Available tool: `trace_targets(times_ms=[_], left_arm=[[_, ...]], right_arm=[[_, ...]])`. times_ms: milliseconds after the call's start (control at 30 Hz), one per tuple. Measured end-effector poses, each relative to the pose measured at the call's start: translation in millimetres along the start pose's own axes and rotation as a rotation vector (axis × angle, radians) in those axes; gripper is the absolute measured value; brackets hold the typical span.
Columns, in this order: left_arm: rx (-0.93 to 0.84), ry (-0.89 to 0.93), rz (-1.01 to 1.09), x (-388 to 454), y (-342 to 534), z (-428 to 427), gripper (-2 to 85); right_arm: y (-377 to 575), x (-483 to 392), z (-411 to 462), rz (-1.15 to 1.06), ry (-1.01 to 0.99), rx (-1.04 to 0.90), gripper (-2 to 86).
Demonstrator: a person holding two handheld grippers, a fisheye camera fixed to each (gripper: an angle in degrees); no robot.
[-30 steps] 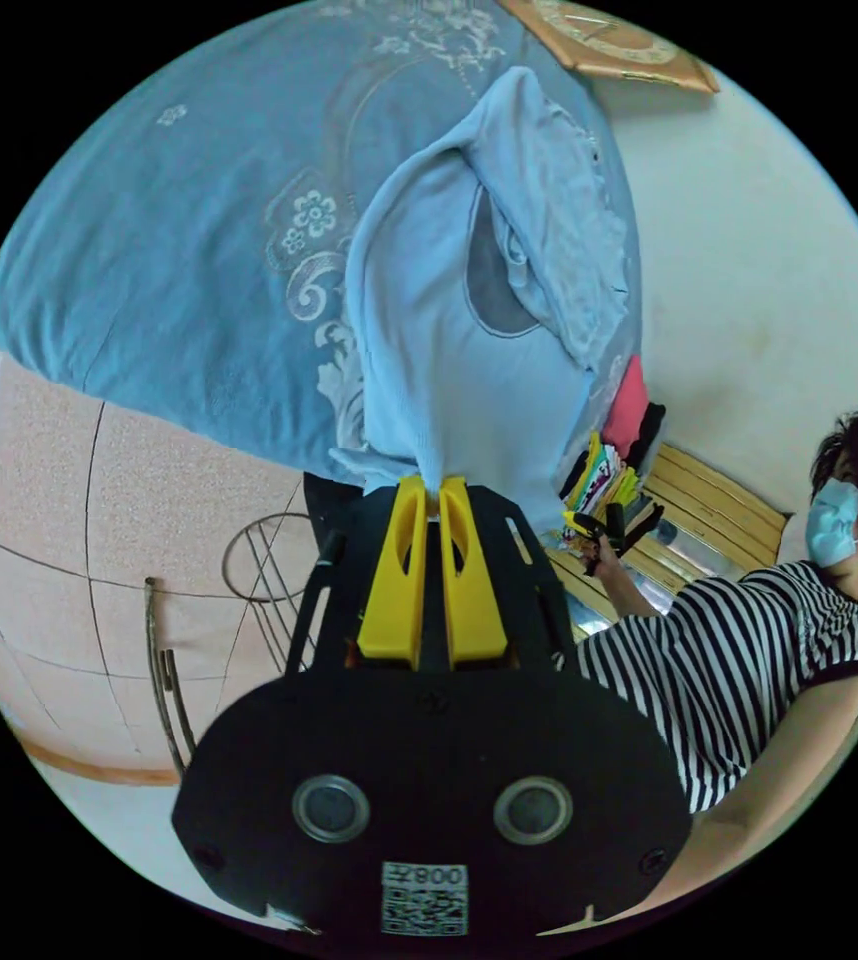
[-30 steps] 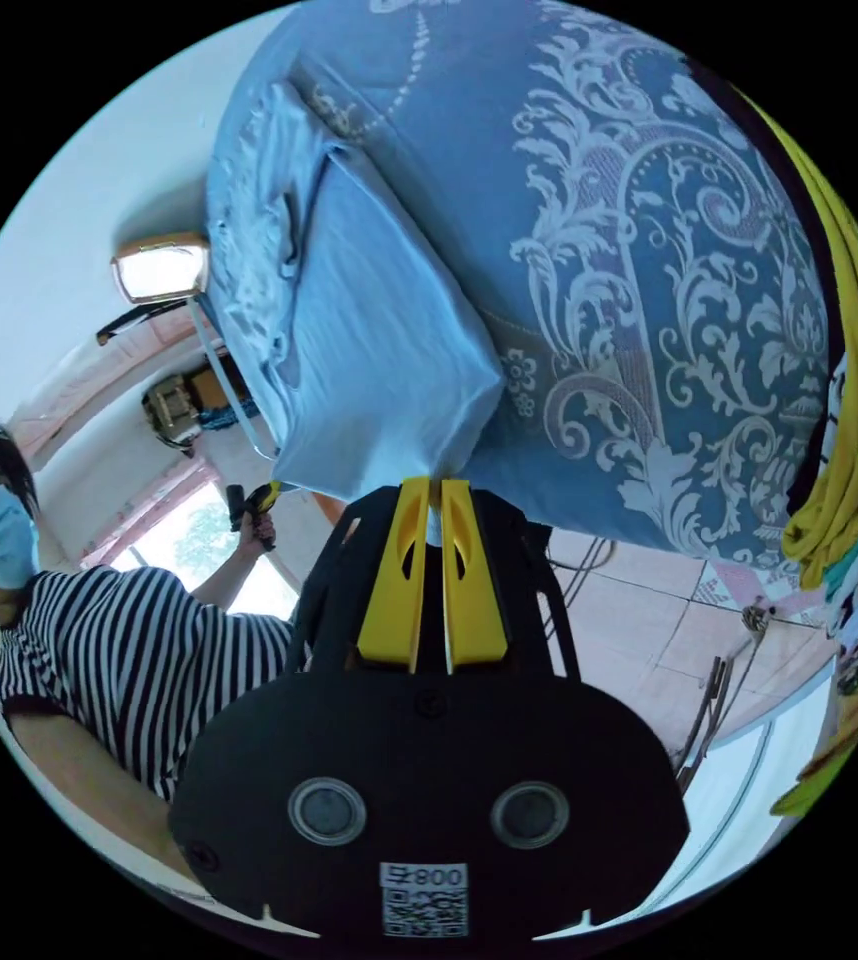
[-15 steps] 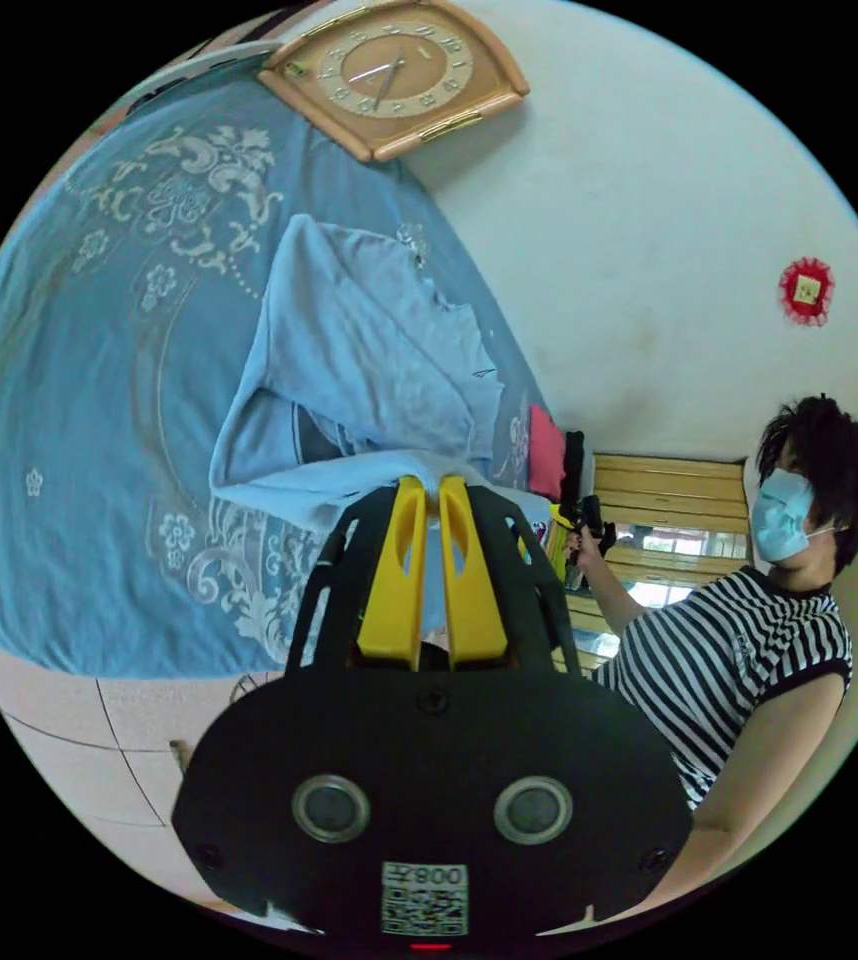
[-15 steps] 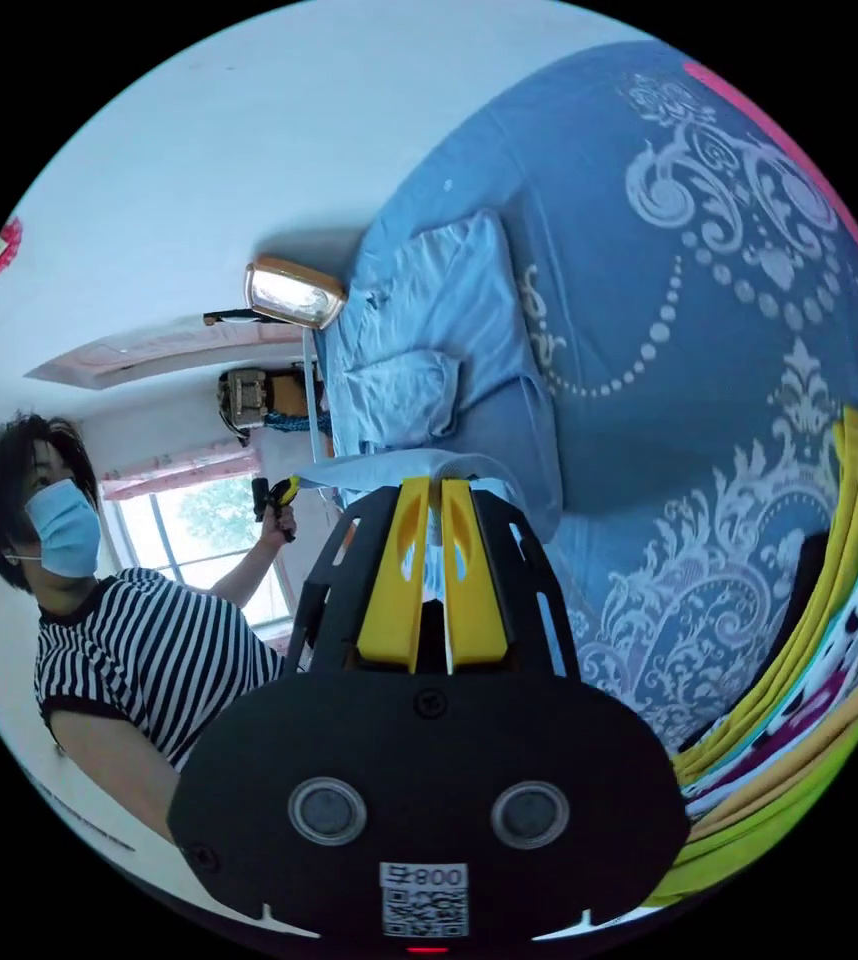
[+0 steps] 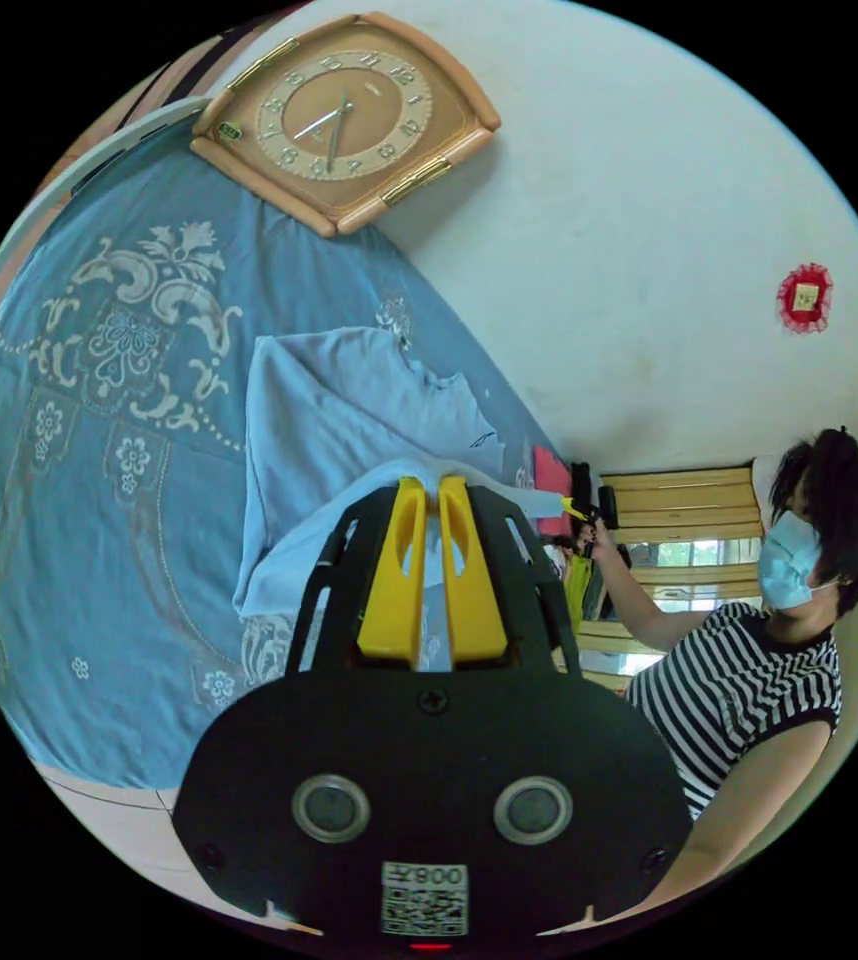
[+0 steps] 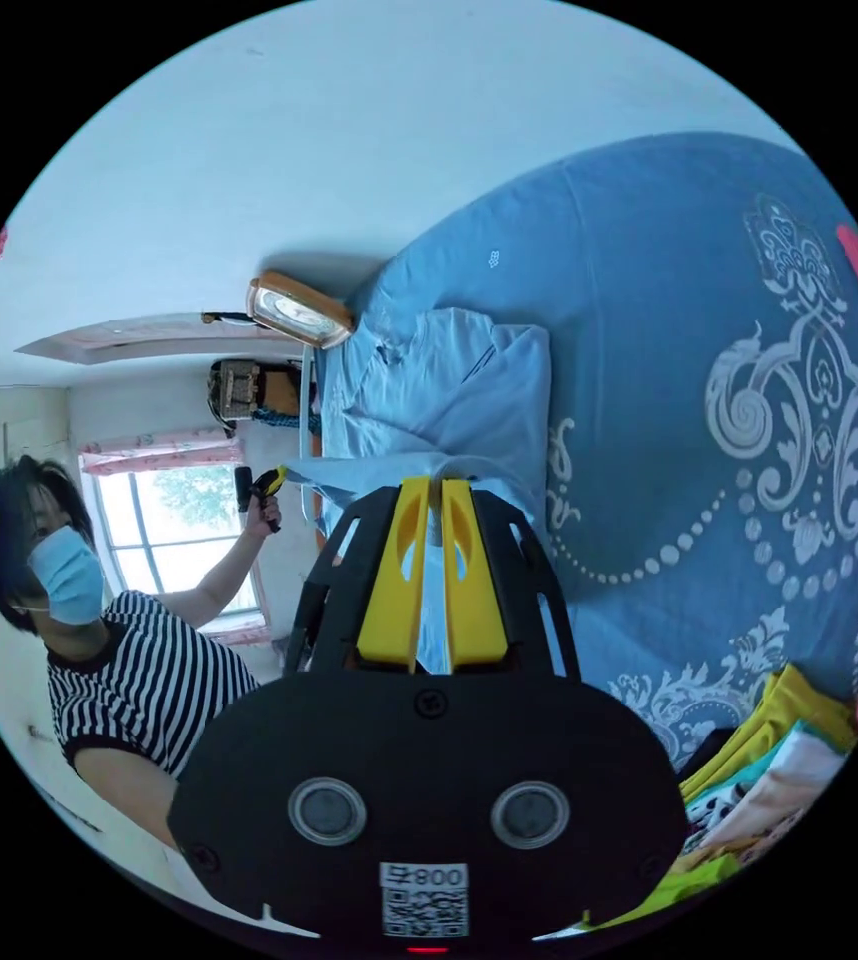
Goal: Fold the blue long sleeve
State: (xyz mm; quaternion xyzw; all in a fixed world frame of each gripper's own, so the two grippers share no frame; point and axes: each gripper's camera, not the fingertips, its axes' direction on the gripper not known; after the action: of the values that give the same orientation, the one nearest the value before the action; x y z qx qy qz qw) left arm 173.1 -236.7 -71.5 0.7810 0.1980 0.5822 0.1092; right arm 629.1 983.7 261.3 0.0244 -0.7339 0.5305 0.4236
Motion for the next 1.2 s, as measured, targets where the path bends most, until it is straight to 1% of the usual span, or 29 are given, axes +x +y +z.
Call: trace_targets(times_ms=[133, 233, 333, 367, 400, 500, 567, 600, 633, 733, 833, 867, 900, 1000, 1133, 1200], left_arm=[[-0.011, -0.027, -0.013, 3, -43, -7, 3.0], [-0.015, -0.072, -0.023, 5, -81, -8, 3.2], [-0.014, -0.119, -0.079, -1, -115, -2, 3.4], [-0.012, -0.17, -0.124, -5, -125, -1, 3.4], [0.003, -0.214, -0.169, -7, -131, -3, 3.3], [0.06, -0.227, -0.225, -5, -136, -17, 3.3], [0.086, -0.196, -0.191, 6, -135, -26, 3.4], [0.072, -0.18, -0.136, 18, -134, -29, 3.4], [0.056, -0.174, -0.115, 24, -133, -28, 3.4], [-0.048, -0.12, 0.034, 66, -138, -13, 3.3], [-0.169, -0.222, 0.207, 108, -156, 11, 3.2], [-0.207, -0.298, 0.25, 120, -164, 19, 3.2], [-0.212, -0.369, 0.251, 127, -171, 22, 3.1], [-0.215, -0.369, 0.212, 134, -182, 18, 3.6], [-0.177, -0.394, 0.151, 137, -189, 0, 5.0], [-0.127, -0.355, 0.099, 138, -194, -14, 6.0]], right_arm=[[-56, -26, -3, 0.007, 0.061, -0.039, 2.1], [-94, -38, -2, 0.043, 0.055, -0.03, 2.2], [-128, -45, 11, 0.122, 0.082, -0.078, 2.4], [-137, -47, 16, 0.172, 0.111, -0.091, 2.5], [-140, -49, 18, 0.186, 0.124, -0.09, 2.5], [-146, -77, 11, 0.18, 0.163, 0.01, 2.4], [-142, -117, 7, 0.101, 0.236, 0.068, 2.1], [-140, -129, 8, 0.07, 0.267, 0.076, 2.0], [-138, -155, 15, 0.016, 0.301, 0.07, 1.9], [-141, -227, 54, -0.19, 0.322, -0.032, 1.0], [-151, -291, 102, -0.348, 0.342, -0.133, 0.7], [-156, -312, 118, -0.38, 0.362, -0.158, 0.7], [-158, -320, 125, -0.384, 0.365, -0.167, 0.7], [-160, -361, 147, -0.432, 0.357, -0.189, 1.2], [-158, -407, 157, -0.456, 0.514, -0.16, 3.8], [-157, -432, 160, -0.502, 0.613, -0.133, 5.5]])
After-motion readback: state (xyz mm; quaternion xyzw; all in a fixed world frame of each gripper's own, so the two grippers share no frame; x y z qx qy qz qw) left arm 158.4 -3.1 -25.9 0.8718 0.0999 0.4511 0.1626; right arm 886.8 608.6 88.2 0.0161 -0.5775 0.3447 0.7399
